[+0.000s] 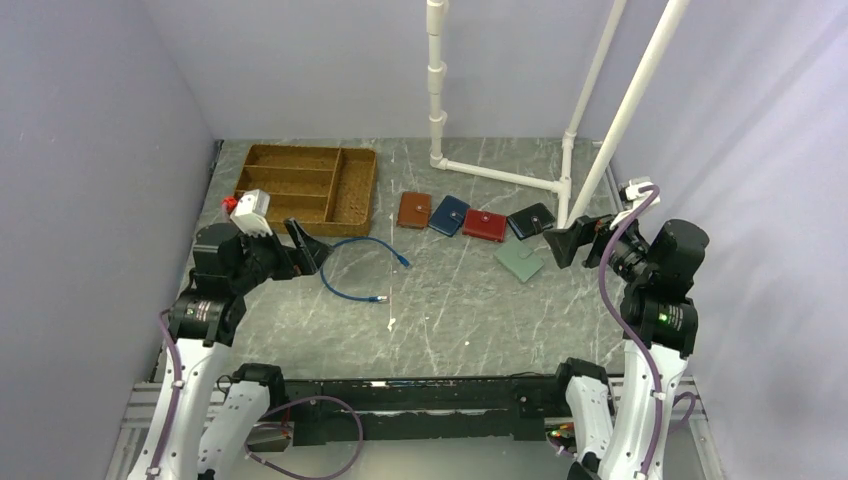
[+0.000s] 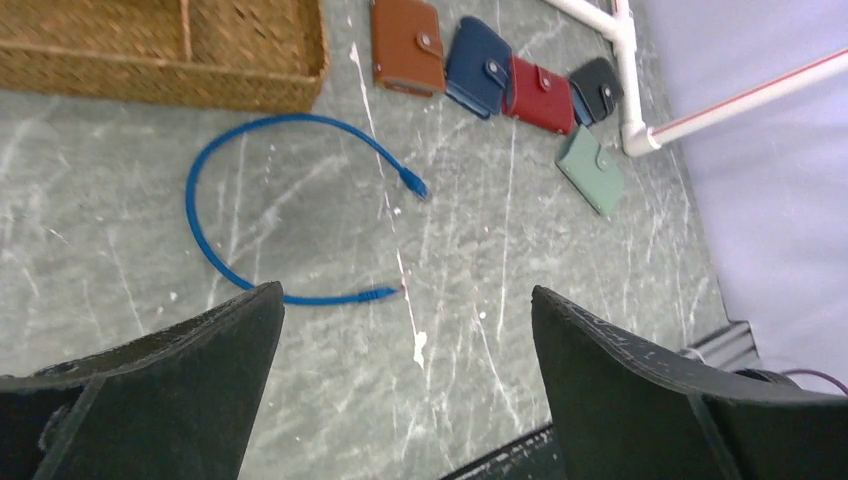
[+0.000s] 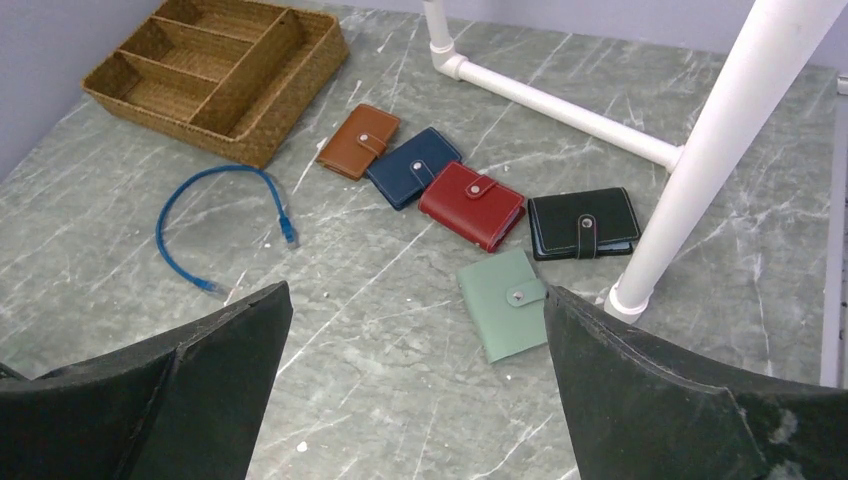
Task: Take the credit cards out of the card holder
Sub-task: Pick up the card holder from the center of the board.
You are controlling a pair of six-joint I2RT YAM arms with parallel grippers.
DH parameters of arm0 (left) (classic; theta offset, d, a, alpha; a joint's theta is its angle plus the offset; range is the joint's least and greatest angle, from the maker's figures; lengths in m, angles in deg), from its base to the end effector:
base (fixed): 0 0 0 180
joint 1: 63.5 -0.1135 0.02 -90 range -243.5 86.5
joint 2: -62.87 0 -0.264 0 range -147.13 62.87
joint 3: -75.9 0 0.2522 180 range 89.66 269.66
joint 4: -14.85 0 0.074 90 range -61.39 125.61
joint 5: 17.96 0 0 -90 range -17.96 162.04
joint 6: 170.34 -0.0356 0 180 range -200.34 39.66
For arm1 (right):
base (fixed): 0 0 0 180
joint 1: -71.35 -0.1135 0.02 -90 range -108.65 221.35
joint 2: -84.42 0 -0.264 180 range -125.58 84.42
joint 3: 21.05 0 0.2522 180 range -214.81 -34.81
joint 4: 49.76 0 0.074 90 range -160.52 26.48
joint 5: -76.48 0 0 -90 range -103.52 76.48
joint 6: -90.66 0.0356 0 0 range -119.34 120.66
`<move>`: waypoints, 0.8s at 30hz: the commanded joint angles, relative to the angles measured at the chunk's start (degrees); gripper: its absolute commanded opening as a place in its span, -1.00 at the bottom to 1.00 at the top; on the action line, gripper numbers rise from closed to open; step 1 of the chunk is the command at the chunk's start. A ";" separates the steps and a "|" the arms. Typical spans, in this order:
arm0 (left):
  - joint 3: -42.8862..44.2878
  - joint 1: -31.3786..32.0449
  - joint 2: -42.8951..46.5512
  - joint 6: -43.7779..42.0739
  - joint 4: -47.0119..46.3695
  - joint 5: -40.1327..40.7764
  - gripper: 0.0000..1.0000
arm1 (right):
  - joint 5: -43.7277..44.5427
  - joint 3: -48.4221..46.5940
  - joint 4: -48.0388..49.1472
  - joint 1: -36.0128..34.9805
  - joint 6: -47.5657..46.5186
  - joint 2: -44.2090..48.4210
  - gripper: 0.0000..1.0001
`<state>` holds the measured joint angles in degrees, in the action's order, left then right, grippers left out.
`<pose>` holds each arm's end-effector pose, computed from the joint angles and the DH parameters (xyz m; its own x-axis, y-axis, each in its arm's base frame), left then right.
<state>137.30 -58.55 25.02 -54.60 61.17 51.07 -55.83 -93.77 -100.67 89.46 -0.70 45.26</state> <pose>0.1400 -0.0249 0.3347 -0.5251 -0.3616 -0.7704 0.2013 0.8268 -0.5252 0.1227 -0.0149 0.3897 -0.2743 0.0712 -0.9590 -0.3874 0.9045 0.1780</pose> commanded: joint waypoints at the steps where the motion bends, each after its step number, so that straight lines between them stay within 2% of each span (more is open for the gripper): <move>1: 2.53 0.15 0.18 3.44 3.12 -4.79 0.98 | 0.87 0.07 -0.18 0.51 1.27 0.93 1.00; 9: -0.34 0.15 -0.88 5.00 0.59 -11.64 0.98 | -2.50 2.34 -0.21 0.52 -0.46 1.89 1.00; 13: -0.79 0.15 -1.92 5.10 0.35 -12.94 0.98 | -5.86 3.76 -0.97 0.46 -5.21 2.77 1.00; 17: -0.78 0.15 -4.28 5.14 -3.54 -17.51 0.98 | -22.76 4.33 -6.53 0.34 -21.47 1.90 1.00; 24: 5.85 0.22 -15.93 3.05 -7.87 -22.54 0.98 | -31.93 3.19 -22.20 -0.31 -48.16 -4.16 0.99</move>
<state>137.97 -58.53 14.53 -50.65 58.59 33.39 -78.51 -89.48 -113.08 89.52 -29.01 44.74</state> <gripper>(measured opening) 0.992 0.994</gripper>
